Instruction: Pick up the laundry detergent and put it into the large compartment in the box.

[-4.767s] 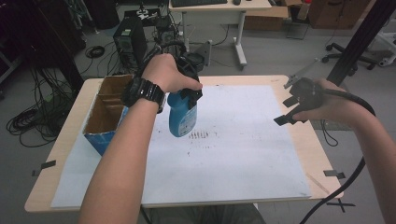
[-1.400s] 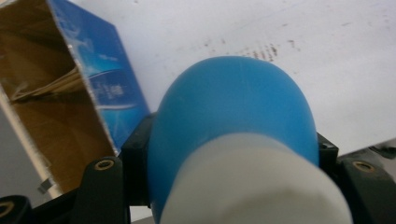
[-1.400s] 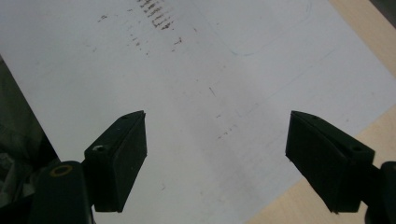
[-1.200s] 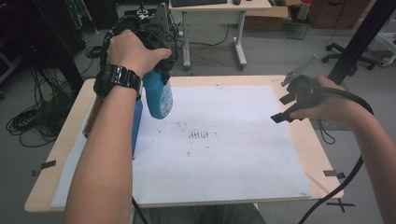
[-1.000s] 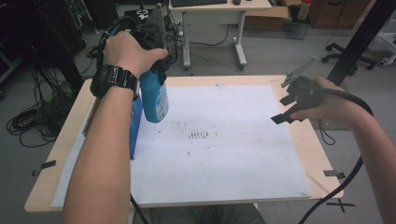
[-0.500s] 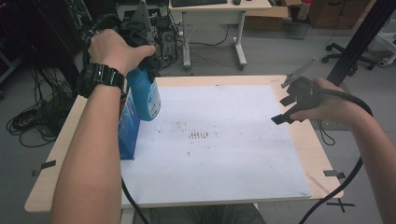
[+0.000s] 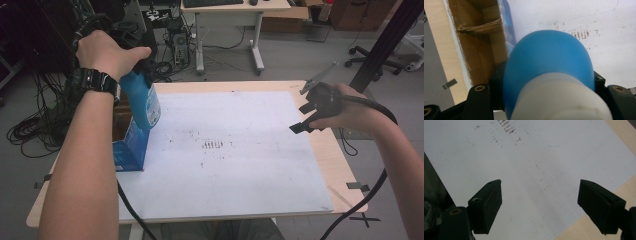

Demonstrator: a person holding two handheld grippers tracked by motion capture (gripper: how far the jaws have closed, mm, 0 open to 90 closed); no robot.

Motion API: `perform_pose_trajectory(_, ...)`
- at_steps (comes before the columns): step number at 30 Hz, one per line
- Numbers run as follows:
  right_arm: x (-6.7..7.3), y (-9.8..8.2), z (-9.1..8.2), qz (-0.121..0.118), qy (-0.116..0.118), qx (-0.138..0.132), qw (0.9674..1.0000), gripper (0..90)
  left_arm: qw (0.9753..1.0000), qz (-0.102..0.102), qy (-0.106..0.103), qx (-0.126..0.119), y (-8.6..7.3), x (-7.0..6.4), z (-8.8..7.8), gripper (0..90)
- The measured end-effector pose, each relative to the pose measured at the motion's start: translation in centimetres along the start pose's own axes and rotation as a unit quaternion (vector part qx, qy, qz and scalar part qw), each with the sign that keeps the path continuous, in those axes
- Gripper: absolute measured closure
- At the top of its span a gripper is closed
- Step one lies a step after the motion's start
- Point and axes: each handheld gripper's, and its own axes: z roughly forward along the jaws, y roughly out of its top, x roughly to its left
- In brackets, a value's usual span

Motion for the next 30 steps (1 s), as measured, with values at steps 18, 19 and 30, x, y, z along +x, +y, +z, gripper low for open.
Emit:
perform_pose_trajectory(18,0.0,0.1,0.2,0.001,0.001,0.002,1.0000,19.9,0.9997,-0.025,0.001,-0.001,-0.5,2.5,-0.2,37.9)
perform_pose_trajectory(19,-0.1,0.1,0.2,0.002,0.001,0.002,1.0000,19.9,0.9997,-0.026,0.002,0.000,-0.5,2.7,-0.2,37.9)
perform_pose_trajectory(30,-0.1,0.2,0.3,0.001,0.001,0.003,1.0000,19.9,0.9990,-0.045,0.006,-0.001,-1.1,4.6,-0.2,37.9)
